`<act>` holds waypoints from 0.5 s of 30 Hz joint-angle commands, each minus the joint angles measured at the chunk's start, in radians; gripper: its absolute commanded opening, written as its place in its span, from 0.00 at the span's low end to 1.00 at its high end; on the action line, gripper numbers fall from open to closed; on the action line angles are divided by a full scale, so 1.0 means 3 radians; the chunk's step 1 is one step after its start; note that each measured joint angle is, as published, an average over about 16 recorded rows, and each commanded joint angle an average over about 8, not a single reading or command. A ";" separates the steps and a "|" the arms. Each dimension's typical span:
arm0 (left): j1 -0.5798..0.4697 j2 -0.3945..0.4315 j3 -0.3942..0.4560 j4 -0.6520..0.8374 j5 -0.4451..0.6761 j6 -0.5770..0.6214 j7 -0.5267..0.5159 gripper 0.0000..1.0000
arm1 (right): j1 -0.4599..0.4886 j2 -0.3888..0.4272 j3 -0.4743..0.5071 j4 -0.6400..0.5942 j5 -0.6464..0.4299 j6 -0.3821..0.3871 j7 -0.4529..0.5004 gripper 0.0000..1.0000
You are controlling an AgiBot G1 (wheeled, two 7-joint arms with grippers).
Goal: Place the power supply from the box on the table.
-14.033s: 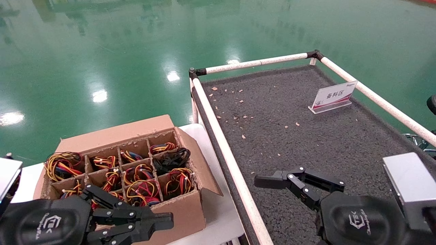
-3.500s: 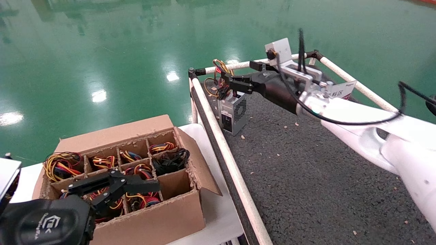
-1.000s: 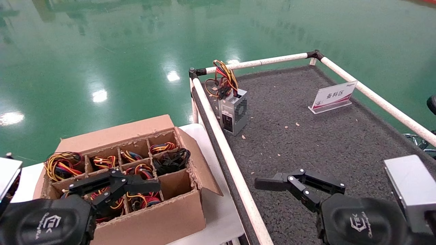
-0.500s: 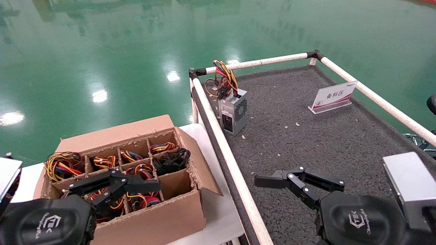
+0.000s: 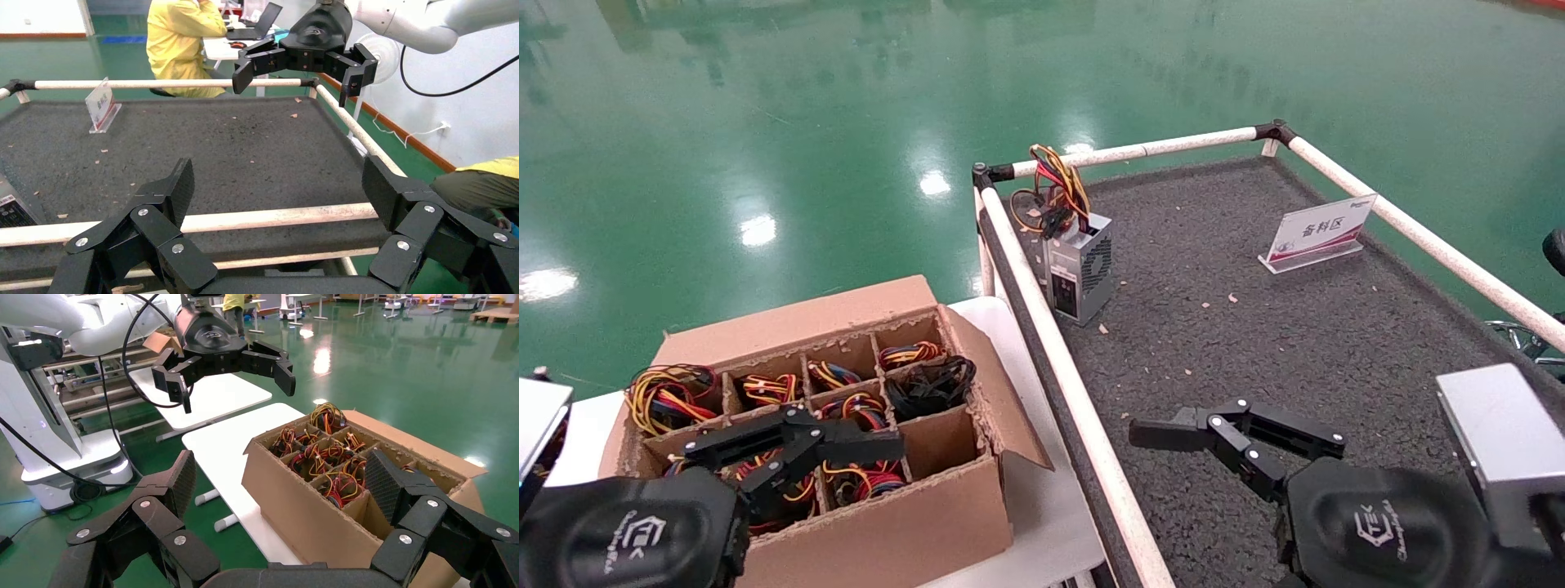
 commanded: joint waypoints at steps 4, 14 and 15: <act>0.0000 0.0000 0.0000 0.0000 0.0000 0.0000 0.0000 1.00 | 0.0001 -0.0001 -0.0001 -0.0001 0.0000 0.0001 -0.0001 1.00; 0.0000 0.0000 0.0000 0.0000 0.0000 0.0000 0.0000 1.00 | 0.0003 -0.0003 -0.0001 -0.0003 0.0000 0.0003 -0.0001 1.00; 0.0000 0.0000 0.0000 0.0000 0.0000 0.0000 0.0000 1.00 | 0.0003 -0.0003 -0.0001 -0.0003 0.0000 0.0003 -0.0001 1.00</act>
